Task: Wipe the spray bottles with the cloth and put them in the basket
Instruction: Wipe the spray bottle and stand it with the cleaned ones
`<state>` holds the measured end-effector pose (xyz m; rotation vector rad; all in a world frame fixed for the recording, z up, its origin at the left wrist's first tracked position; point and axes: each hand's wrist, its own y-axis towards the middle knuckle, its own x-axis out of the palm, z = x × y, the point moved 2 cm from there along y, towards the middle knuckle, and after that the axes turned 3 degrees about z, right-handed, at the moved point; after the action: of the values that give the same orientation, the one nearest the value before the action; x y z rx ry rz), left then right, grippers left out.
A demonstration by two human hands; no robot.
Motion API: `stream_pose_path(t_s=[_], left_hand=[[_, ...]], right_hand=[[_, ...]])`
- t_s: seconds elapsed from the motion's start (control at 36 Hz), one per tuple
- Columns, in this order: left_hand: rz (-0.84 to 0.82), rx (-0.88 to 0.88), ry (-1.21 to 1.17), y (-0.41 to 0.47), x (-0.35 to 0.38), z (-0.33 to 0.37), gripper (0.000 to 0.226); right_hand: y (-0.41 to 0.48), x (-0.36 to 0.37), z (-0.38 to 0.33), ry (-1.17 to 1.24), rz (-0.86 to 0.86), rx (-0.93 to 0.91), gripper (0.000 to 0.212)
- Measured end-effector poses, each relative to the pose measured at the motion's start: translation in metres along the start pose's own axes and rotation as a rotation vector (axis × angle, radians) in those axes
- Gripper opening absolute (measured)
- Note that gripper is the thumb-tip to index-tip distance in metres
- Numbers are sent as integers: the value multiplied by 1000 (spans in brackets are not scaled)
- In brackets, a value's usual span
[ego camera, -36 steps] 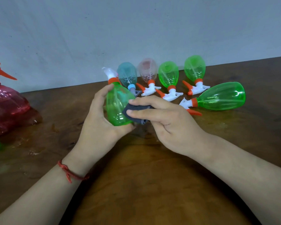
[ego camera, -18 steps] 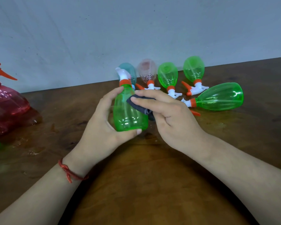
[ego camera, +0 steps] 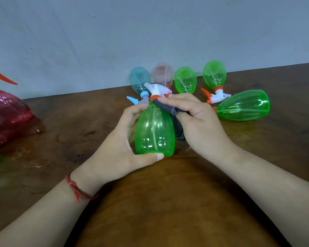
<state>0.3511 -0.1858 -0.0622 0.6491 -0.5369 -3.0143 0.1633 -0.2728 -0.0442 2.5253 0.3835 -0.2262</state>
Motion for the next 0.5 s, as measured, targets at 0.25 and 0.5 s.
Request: stream_pose_path(t_s=[0.25, 0.5], left_hand=[[117, 29, 34, 1, 6, 4, 106], [237, -59, -18, 7, -9, -4, 106]], right_hand=[[-8, 2, -9, -223, -69, -273, 54], [-17, 2, -18, -359, -214, -474, 53]])
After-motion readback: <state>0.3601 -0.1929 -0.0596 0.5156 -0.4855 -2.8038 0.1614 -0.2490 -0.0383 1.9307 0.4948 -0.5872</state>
